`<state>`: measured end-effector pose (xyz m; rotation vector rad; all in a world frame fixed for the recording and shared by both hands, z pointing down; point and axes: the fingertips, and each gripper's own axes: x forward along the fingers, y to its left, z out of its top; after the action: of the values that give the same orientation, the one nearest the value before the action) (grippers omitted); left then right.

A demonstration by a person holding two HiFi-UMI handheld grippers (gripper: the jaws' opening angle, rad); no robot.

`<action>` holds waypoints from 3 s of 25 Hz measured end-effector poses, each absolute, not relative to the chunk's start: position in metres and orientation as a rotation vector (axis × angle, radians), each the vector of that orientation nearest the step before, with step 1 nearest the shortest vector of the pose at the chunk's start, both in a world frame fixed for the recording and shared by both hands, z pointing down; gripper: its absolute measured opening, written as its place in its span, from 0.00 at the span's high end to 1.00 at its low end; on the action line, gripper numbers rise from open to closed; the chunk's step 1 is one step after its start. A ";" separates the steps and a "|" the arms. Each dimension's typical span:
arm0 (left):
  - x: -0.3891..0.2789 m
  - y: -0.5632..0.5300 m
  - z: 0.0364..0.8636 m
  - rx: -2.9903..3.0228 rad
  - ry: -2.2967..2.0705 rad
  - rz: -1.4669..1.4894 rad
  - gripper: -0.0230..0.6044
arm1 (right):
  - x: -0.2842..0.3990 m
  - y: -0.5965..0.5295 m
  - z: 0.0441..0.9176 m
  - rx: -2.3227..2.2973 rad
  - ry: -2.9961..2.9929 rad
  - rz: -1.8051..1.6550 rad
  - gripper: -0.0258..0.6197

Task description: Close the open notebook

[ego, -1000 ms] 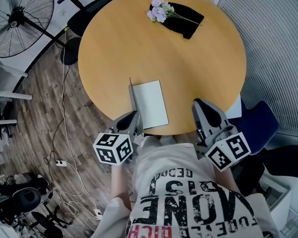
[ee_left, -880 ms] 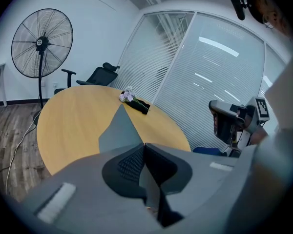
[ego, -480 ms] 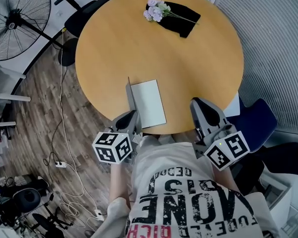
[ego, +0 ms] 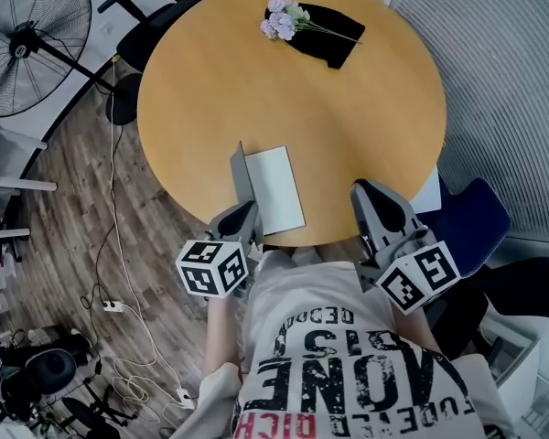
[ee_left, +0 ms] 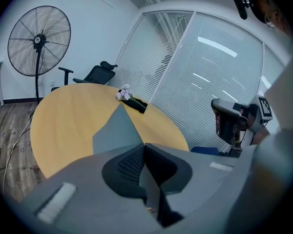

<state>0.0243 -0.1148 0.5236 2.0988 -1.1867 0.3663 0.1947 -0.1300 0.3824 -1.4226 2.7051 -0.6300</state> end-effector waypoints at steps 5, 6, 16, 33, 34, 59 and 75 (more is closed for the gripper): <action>0.030 -0.116 0.527 2.103 -1.174 0.375 0.94 | 0.199 -0.128 0.383 -1.440 2.698 -0.633 0.94; 0.032 -0.117 0.527 2.105 -1.170 0.380 0.94 | 0.199 -0.128 0.384 -1.441 2.697 -0.634 0.94; 0.040 -0.120 0.532 2.118 -1.146 0.406 0.94 | 0.205 -0.128 0.383 -1.459 2.690 -0.623 0.94; 0.062 -0.124 0.549 2.115 -1.101 0.423 0.94 | 0.215 -0.130 0.388 -1.499 2.678 -0.634 0.94; 0.063 -0.124 0.549 2.114 -1.097 0.425 0.94 | 0.215 -0.130 0.388 -1.501 2.677 -0.634 0.94; 0.081 -0.130 0.569 2.071 -1.063 0.440 0.94 | 0.216 -0.140 0.391 -1.515 2.671 -0.648 0.94; 0.095 -0.132 0.590 2.059 -1.064 0.510 0.94 | 0.227 -0.138 0.393 -1.533 2.660 -0.657 0.94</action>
<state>0.0954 -0.1321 0.5901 2.0589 -1.0644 0.5100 0.2269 -0.1376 0.3934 -1.5327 2.6603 -0.6565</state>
